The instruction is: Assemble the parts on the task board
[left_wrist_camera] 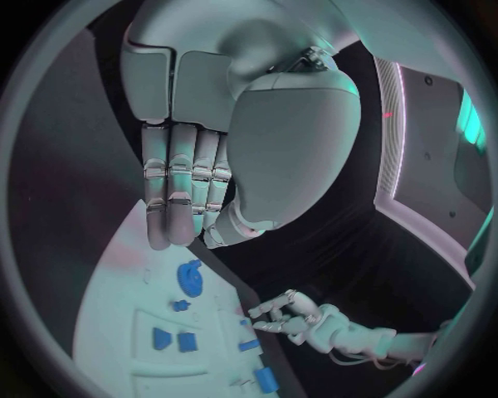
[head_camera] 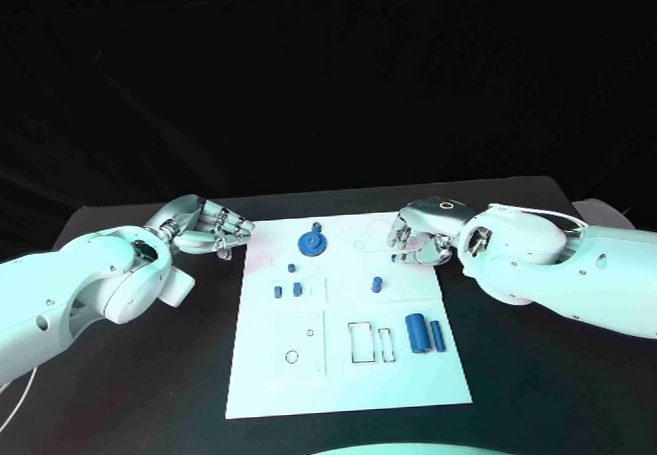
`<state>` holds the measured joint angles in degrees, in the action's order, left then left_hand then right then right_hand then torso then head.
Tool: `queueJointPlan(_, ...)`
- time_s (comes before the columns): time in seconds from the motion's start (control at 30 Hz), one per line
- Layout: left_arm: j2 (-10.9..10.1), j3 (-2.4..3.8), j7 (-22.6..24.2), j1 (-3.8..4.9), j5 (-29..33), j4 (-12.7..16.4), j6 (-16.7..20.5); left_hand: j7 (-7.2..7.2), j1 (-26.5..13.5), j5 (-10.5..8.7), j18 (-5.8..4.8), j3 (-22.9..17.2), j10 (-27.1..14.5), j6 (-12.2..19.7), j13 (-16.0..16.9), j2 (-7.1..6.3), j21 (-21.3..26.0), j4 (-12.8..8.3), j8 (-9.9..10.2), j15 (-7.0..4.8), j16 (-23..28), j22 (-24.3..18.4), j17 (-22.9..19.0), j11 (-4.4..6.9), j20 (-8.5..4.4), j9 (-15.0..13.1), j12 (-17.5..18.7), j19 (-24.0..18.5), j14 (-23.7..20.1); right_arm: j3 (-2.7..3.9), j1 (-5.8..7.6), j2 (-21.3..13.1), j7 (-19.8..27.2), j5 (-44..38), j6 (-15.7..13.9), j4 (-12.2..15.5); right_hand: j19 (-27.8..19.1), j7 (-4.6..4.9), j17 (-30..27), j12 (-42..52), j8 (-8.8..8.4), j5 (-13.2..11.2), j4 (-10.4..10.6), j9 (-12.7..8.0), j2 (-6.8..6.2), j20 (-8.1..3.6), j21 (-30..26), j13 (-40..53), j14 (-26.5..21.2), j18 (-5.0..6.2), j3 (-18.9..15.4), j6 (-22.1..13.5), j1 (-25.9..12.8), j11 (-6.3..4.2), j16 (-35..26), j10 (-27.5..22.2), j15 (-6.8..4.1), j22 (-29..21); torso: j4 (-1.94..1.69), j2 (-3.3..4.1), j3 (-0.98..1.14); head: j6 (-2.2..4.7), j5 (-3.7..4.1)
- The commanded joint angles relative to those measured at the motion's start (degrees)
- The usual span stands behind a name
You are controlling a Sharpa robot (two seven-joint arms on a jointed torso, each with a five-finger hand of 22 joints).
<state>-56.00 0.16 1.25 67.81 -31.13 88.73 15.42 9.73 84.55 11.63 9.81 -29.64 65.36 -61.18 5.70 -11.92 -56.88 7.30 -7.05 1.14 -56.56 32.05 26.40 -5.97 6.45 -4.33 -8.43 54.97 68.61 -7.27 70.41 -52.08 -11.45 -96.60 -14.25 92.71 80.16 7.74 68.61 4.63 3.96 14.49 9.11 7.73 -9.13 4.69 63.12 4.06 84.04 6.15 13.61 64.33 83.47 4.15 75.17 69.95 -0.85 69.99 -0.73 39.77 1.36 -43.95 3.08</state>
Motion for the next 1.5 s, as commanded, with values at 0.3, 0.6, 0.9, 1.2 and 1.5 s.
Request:
queueJointPlan(0.3, -1.5, 0.02, 9.1, 0.13, 25.9, 2.4, -1.8, 0.23, -0.7, -0.42, 0.80, 1.1, -0.6, 0.3, 0.0, 0.85, 1.0, -0.6, -0.1, 0.22, 1.0, -0.5, -0.8, -0.10, 0.09, 0.0, -1.1, -0.6, -0.6, -0.02, -0.75, 1.3, -3.9, -6.9, 4.7, -0.5, 0.1, 0.29, 1.2, -0.3, -0.12, 0.2, 0.2, -0.1, -0.18, 0.48, 1.3, 0.2, 2.9, -1.05, 0.5, -0.1, -0.5, 0.18, 1.3, -0.6, 0.40, 1.2, -0.15, 0.04, -0.17, -0.38, 0.43)
queueJointPlan(0.6, -1.9, 0.02, 9.4, 0.13, 26.6, 2.9, -2.3, 0.29, -0.6, -0.38, 0.81, 1.5, -0.9, 0.4, 0.0, 1.05, 1.3, -0.9, -0.1, 0.23, 1.4, -0.8, -1.1, -0.14, 0.11, 0.1, -1.3, -0.6, -0.7, -0.02, -1.22, 2.5, -4.1, -7.3, 4.3, -1.1, 1.0, 0.16, 1.8, 0.1, 0.13, -0.2, 0.0, 0.1, 0.24, 0.57, 4.4, 0.5, 2.9, -1.53, 1.9, 0.5, -0.4, 0.03, 2.1, 0.0, 0.33, 3.7, -0.16, 0.08, -0.23, -0.35, 0.44)
queueJointPlan(0.9, -2.1, 0.02, 9.2, 0.14, 26.7, 3.0, -2.8, 0.38, -0.5, -0.37, 0.81, 1.7, -1.0, 0.5, 0.0, 1.16, 1.5, -1.2, -0.1, 0.25, 1.6, -0.9, -1.3, -0.18, 0.11, 0.1, -1.4, -0.7, -0.8, -0.01, -1.65, 3.5, -4.4, -7.4, 4.5, -2.4, 1.1, 0.03, 2.3, 0.2, 0.16, -0.5, -0.5, 0.2, 0.52, 0.54, 5.5, 0.7, 2.8, -1.66, 4.1, 0.9, 0.0, -0.08, 2.7, 0.1, 0.24, 4.8, -0.08, 0.09, -0.14, -0.40, 0.29)
queueJointPlan(1.2, -2.0, 0.02, 8.8, 0.15, 26.7, 3.2, -3.3, 0.71, -0.6, -0.35, 0.79, 2.1, -1.5, 1.1, 0.0, 1.29, 1.8, -1.5, 0.1, 0.40, 2.1, -1.1, -1.7, -0.42, 0.20, 0.2, -1.7, -0.8, -1.0, -0.01, -2.08, 4.2, -4.8, -7.5, 5.0, -3.3, 1.0, -0.10, 2.5, 0.3, 0.27, 0.3, -1.2, 0.3, 0.62, 0.46, 6.3, 0.9, 2.8, -1.74, 6.4, 1.4, 0.2, -0.25, 3.2, 0.5, 0.12, 5.7, -0.09, 0.06, -0.10, -0.58, 0.12)
queueJointPlan(1.5, -2.0, 0.02, 8.3, 0.15, 26.4, 3.3, -3.8, 0.88, -0.6, -0.35, 0.79, 2.2, -1.7, 1.2, -0.1, 1.33, 1.9, -1.7, 0.1, 0.45, 2.2, -1.2, -1.8, -0.51, 0.23, 0.2, -1.8, -0.8, -1.0, -0.01, -2.22, 4.2, -5.2, -7.7, 5.7, -3.3, 1.1, -0.32, 2.7, 0.5, 0.58, 2.6, -2.5, 0.7, 0.30, 0.30, 7.3, 1.2, 2.7, -1.86, 9.4, 2.5, 0.2, -0.49, 3.6, 1.3, -0.09, 6.7, -0.06, 0.02, -0.14, -0.76, 0.15)
